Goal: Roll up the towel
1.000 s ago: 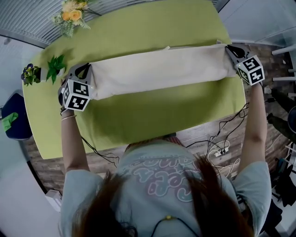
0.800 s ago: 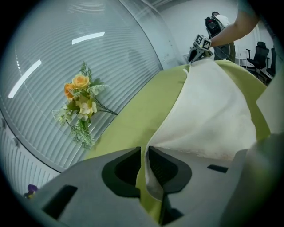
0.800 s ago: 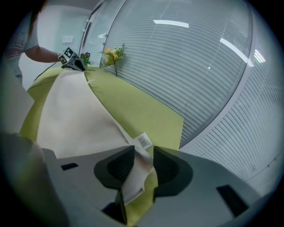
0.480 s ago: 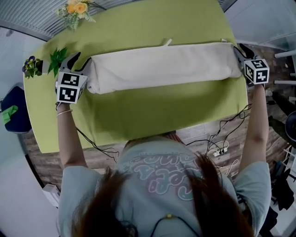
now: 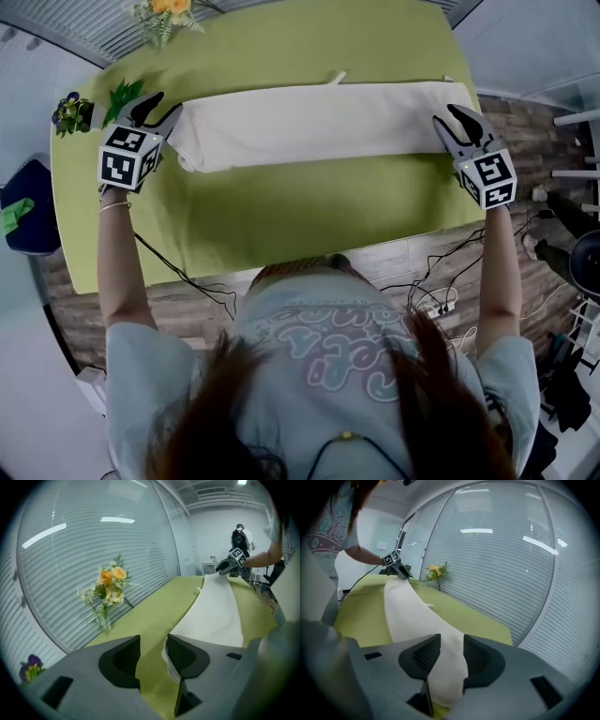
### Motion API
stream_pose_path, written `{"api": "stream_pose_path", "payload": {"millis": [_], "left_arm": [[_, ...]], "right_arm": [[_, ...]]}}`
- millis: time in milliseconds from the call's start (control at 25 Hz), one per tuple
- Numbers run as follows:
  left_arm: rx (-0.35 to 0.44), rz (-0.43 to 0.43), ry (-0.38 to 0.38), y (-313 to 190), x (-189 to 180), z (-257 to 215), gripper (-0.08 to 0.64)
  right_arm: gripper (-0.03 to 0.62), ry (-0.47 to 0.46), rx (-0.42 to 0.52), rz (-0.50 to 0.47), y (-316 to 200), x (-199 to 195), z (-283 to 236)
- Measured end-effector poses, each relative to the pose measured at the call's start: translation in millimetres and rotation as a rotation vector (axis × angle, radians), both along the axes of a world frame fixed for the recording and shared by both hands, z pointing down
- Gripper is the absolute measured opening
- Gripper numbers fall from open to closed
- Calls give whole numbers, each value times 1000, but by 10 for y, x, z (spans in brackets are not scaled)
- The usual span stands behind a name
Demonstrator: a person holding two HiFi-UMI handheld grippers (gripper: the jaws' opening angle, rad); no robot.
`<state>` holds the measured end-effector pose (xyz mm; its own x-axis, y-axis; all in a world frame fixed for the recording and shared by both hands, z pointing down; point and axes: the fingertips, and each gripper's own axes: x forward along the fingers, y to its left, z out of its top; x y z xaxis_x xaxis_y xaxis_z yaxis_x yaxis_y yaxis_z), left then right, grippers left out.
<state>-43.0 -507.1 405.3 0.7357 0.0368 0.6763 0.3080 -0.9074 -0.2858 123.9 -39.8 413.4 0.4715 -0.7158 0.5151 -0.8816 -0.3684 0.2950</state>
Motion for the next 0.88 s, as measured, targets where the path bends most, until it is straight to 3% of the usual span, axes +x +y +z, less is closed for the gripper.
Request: {"api": "stream_pose_path", "payload": {"millis": [160,320,400,520,600,640,720,800,880], "left_arm": [[154,45,-73,-47,335,12,166],[8,6,-52,-77,387,-63,178],[-3,12,-77,-178,244,-46,181],[155,45,-129,-477,71,-20,181],[218,43,-97,-613,53,-159,181],[194,39,-69,-597,38,-258,181],[73,57,-29,-365,-78,-381,181],[-29,103,-21,-11,-316,-335,181],[-76,143,-36,303,-615,-160,183]], "right_arm": [[163,-83,-116,-19,-171,-177,467],[163,-124,-106,38,-103,-162,555],[164,-148,-75,63,-97,-151,558],[164,-146,-52,85,-94,-143,559],[164,-137,-50,96,-80,-141,555],[164,-136,-47,103,-76,-138,553],[164,-133,-44,118,-66,-138,552],[164,-127,-46,128,-56,-139,546],[164,-123,-47,136,-55,-138,537]]}}
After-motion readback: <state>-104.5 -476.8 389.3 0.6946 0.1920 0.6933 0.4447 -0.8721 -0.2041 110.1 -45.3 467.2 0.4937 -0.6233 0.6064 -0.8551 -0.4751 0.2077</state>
